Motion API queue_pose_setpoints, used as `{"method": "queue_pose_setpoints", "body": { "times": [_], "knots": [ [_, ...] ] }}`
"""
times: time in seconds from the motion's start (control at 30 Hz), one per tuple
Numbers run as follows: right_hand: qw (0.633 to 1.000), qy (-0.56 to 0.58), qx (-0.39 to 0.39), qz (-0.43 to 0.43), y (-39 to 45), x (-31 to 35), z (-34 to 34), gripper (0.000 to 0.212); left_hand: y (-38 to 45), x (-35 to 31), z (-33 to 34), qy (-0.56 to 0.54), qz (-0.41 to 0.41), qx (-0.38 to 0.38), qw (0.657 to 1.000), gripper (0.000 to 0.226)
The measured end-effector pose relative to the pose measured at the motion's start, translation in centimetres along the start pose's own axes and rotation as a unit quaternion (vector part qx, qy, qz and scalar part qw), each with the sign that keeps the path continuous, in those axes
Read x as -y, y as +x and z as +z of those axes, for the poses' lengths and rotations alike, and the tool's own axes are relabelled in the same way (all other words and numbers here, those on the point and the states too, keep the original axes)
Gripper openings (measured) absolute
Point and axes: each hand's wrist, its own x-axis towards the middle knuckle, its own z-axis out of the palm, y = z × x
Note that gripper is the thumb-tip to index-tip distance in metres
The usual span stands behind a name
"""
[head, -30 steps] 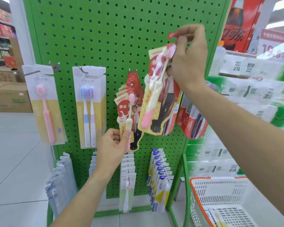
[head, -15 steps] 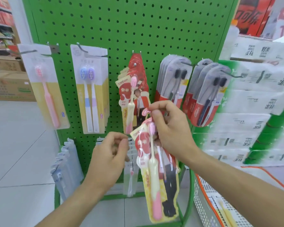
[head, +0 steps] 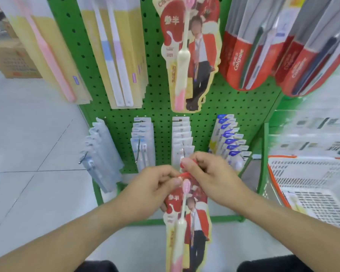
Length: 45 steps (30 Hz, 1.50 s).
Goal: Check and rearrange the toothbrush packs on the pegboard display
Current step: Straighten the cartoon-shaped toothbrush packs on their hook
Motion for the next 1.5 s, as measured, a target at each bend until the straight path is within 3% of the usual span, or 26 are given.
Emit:
{"method": "queue_pose_setpoints", "body": {
  "times": [0.07, 0.17, 0.37, 0.5, 0.63, 0.83, 1.03, 1.2, 1.27, 1.5],
  "knots": [
    [0.999, -0.004, -0.039, -0.007, 0.5, -0.4, -0.2, 0.012, 0.5, -0.2, 0.0, -0.005, -0.014, -0.030, 0.999, 0.014],
    [0.994, -0.082, -0.067, -0.038, 1.1, -0.5, -0.7, 0.012, 0.9, -0.6, 0.3, -0.007, -0.045, -0.058, 0.997, 0.012],
    [0.998, -0.022, 0.027, -0.047, 0.6, -1.0, -0.3, 0.011, 0.7, -1.1, 1.4, 0.005, -0.080, -0.082, 0.993, 0.016],
    [0.990, -0.055, 0.108, -0.076, 0.2, -0.7, 0.1, 0.002, 0.8, -0.8, 1.5, -0.034, -0.112, -0.097, 0.988, 0.017],
    [0.986, -0.068, 0.127, -0.082, 0.1, -0.2, 0.3, 0.018, 0.8, -0.8, 1.3, -0.079, -0.128, -0.121, 0.981, 0.015],
    [0.993, -0.066, 0.066, -0.068, 0.1, -0.1, 0.5, 0.005, 0.8, -1.3, 1.3, -0.132, -0.127, -0.104, 0.978, 0.022],
    [0.999, 0.016, -0.030, -0.006, 0.6, -0.4, -0.2, 0.018, 0.4, -2.3, 1.8, -0.145, -0.074, -0.041, 0.986, 0.013],
    [0.999, 0.016, 0.052, 0.001, 0.3, -1.0, -0.6, 0.008, 0.2, -2.2, 2.1, -0.122, -0.099, -0.040, 0.987, 0.010],
    [0.996, 0.033, 0.078, 0.005, 0.3, -1.2, -0.5, 0.015, 0.2, -1.9, 1.6, -0.116, -0.106, -0.053, 0.986, 0.008],
    [0.998, 0.056, 0.038, 0.000, 0.3, -1.0, -0.5, 0.036, 0.3, -1.9, 0.7, -0.145, -0.097, -0.069, 0.982, 0.009]
  ]
}}
